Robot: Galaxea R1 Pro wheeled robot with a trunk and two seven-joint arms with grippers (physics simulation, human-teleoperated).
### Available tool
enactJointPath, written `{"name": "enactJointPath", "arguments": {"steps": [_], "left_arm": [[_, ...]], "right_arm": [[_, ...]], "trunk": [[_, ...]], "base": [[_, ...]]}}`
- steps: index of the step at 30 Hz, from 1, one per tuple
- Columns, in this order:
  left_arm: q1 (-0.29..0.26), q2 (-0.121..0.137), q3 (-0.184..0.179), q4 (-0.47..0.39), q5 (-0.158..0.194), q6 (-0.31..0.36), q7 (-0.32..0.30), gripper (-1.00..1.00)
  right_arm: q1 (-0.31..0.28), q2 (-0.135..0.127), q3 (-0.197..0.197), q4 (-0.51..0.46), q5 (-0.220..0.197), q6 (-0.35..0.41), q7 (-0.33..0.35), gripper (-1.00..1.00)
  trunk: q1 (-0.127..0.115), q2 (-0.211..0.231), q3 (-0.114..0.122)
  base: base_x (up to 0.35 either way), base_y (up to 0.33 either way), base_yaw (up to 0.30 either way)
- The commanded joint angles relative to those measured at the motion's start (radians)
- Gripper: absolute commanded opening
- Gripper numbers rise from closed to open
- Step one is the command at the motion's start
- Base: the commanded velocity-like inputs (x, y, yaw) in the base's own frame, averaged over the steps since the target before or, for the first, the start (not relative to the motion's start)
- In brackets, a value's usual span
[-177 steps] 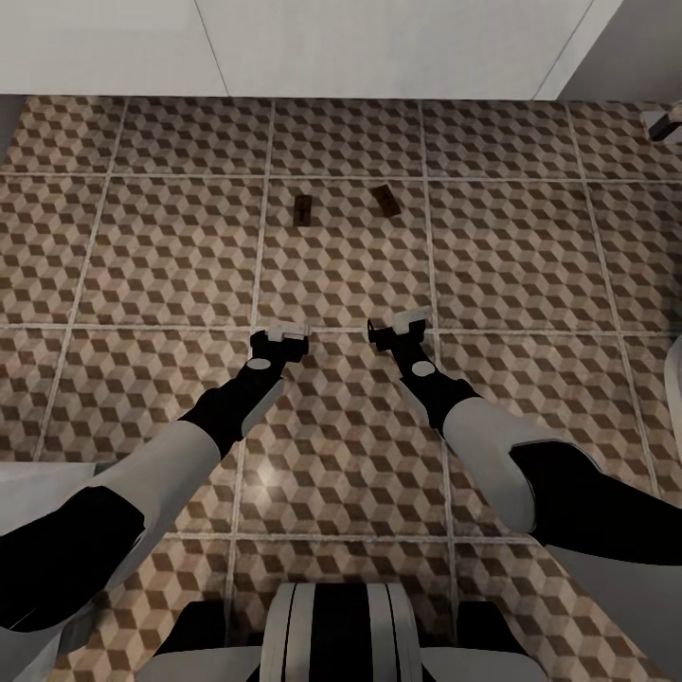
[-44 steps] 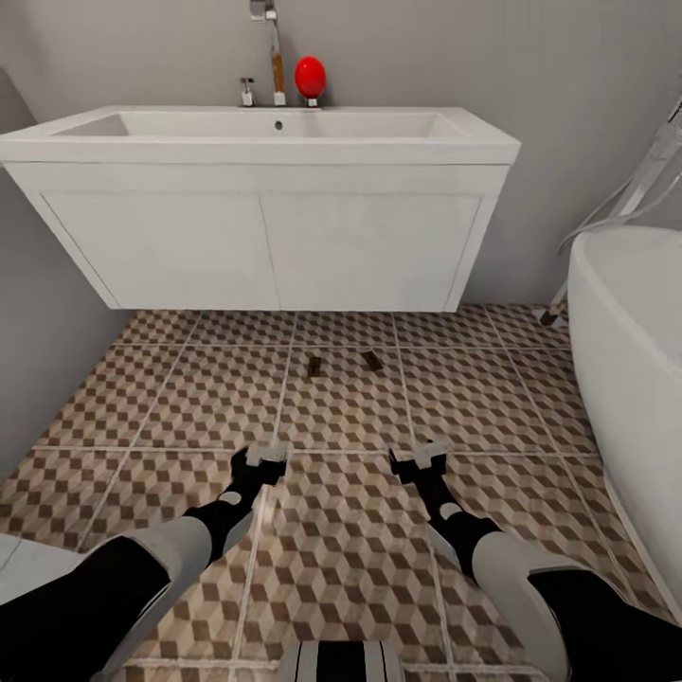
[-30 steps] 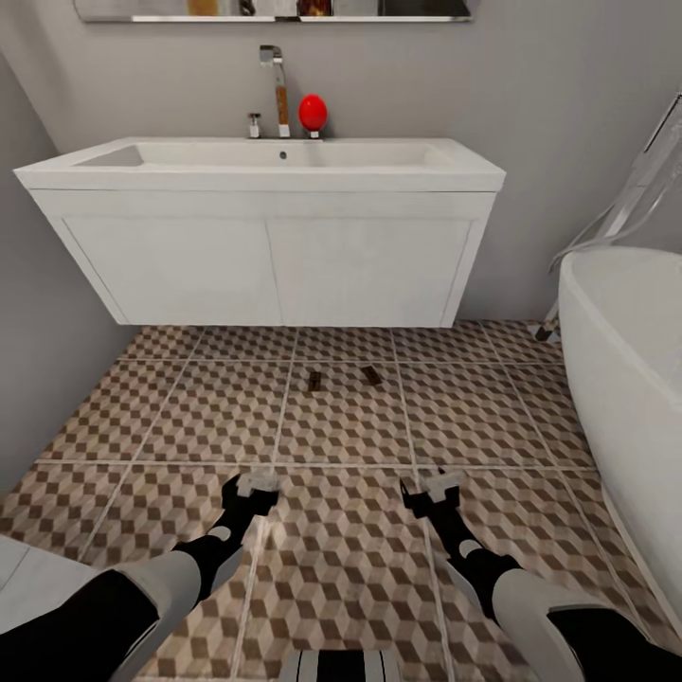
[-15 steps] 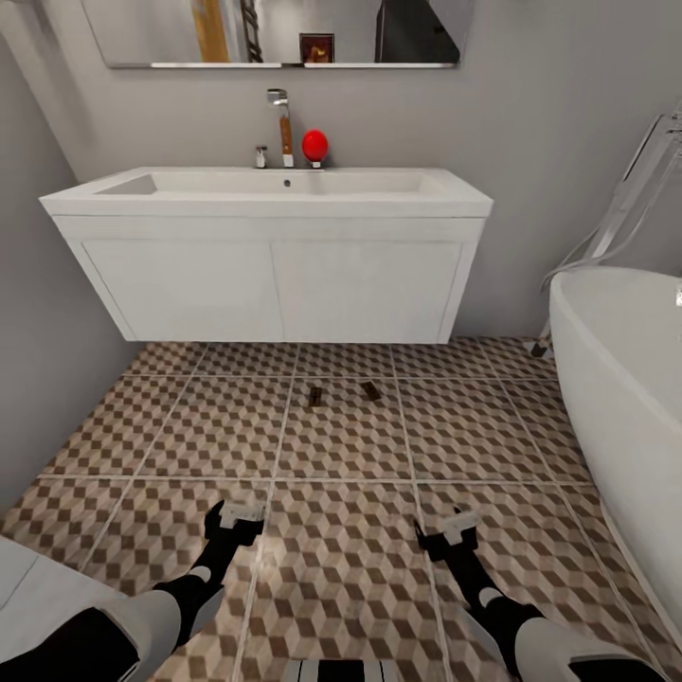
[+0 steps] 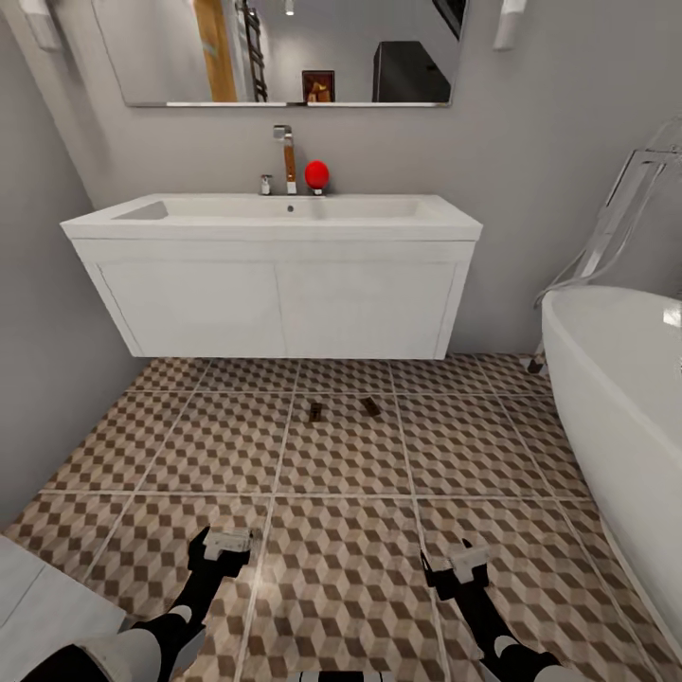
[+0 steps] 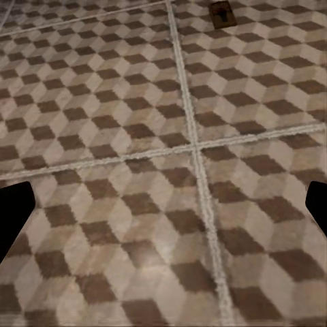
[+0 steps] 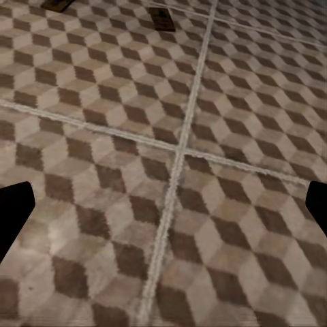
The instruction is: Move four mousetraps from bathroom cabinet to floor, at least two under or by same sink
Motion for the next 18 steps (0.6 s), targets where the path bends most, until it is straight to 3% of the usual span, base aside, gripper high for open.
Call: {"name": "enactJointPath", "arguments": {"steps": [1, 4, 9, 18], "left_arm": [[0.006, -0.001, -0.009, 0.003, 0.001, -0.007, 0.006, 1.00], [0.029, 0.000, -0.009, 0.003, 0.001, -0.015, 0.006, 1.00], [0.079, 0.010, -0.009, 0.003, 0.001, -0.045, 0.006, 1.00], [0.124, 0.033, -0.009, 0.003, 0.001, -0.110, 0.008, 1.00]], "right_arm": [[0.005, 0.000, 0.004, 0.001, 0.003, -0.006, -0.007, 1.00], [0.026, -0.002, 0.003, 0.001, -0.019, -0.028, -0.007, 1.00], [0.067, -0.011, 0.004, 0.002, -0.109, -0.073, -0.006, 1.00], [0.095, -0.011, 0.004, 0.002, -0.144, -0.086, -0.006, 1.00]], "trunk": [[-0.001, 0.000, 0.003], [-0.002, 0.001, 0.015], [-0.004, 0.002, 0.034], [-0.039, 0.065, 0.062]], "base": [[0.000, 0.000, 0.000], [0.000, 0.000, 0.000], [0.000, 0.000, 0.000], [0.000, 0.000, 0.000]]}}
